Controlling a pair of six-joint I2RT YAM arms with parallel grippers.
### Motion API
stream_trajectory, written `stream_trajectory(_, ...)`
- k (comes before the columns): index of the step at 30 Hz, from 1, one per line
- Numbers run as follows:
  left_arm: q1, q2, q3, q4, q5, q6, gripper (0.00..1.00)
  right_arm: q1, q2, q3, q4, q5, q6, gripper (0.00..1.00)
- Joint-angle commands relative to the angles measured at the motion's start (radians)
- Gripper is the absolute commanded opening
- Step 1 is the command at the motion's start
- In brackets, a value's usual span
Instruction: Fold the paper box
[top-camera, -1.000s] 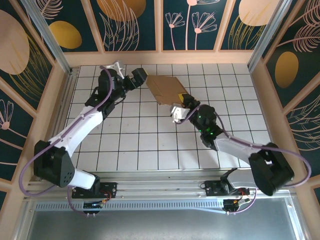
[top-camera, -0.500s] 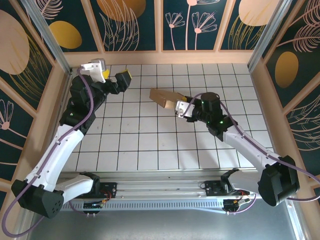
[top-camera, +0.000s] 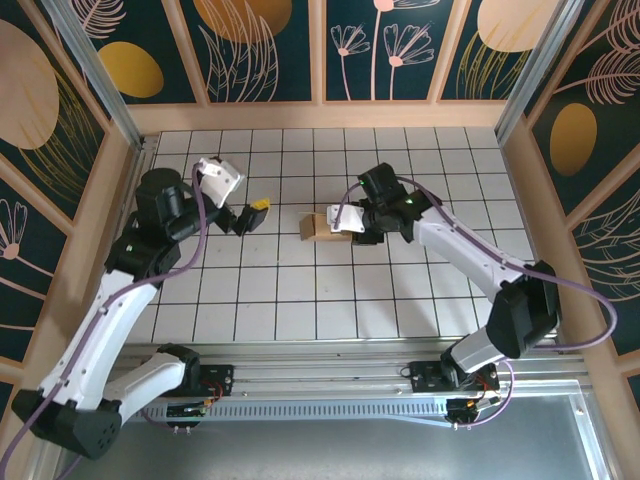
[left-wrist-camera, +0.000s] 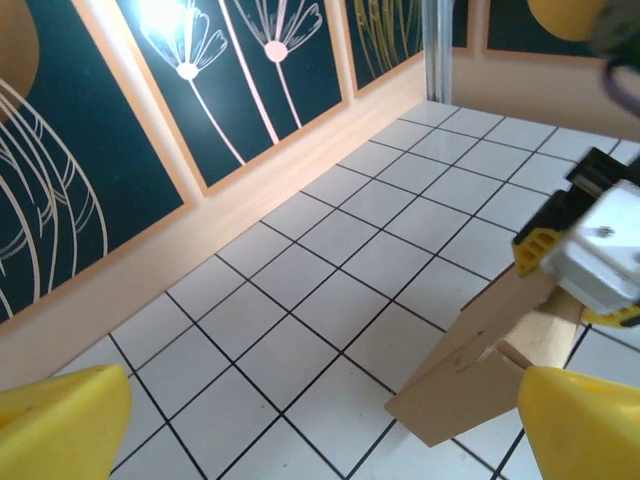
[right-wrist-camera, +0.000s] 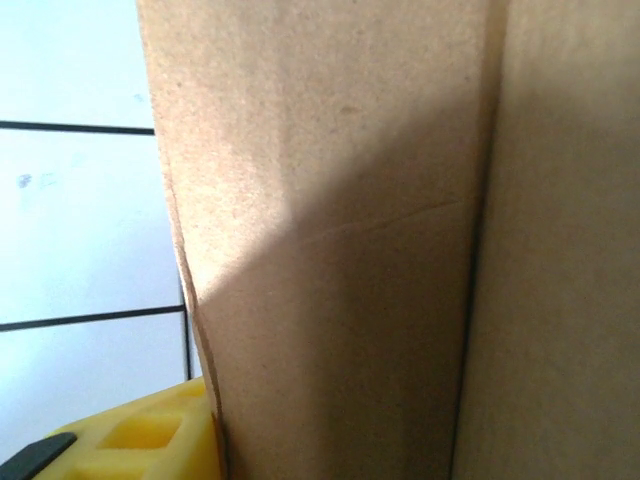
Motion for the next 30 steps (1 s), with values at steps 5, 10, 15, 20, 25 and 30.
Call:
stream_trajectory(5,-0.001,-0.075,-0.135,-0.008,0.050,0.145,0.99,0.078,0.178,0.271,-0.339,0.027,0.006,0.49)
stream_trajectory(10,0.000,-0.078,-0.173,0.030,0.004,0.084,0.99,0.087,0.320,0.413,-0.406,0.019,0.025,0.49)
stream_trajectory(15,-0.001,-0.106,-0.242,0.128,-0.011,-0.023,0.99,0.086,0.448,0.565,-0.468,0.035,0.048,0.51)
stream_trajectory(20,-0.001,-0.150,-0.322,0.231,-0.034,-0.048,0.99,0.078,0.498,0.603,-0.445,0.036,0.066,0.59)
stream_trajectory(25,0.000,-0.129,-0.317,0.226,-0.053,-0.033,0.99,0.076,0.526,0.643,-0.437,0.055,0.113,0.70)
stream_trajectory(30,-0.001,-0.125,-0.339,0.241,-0.042,-0.037,0.99,0.081,0.536,0.670,-0.442,0.045,0.129,0.79)
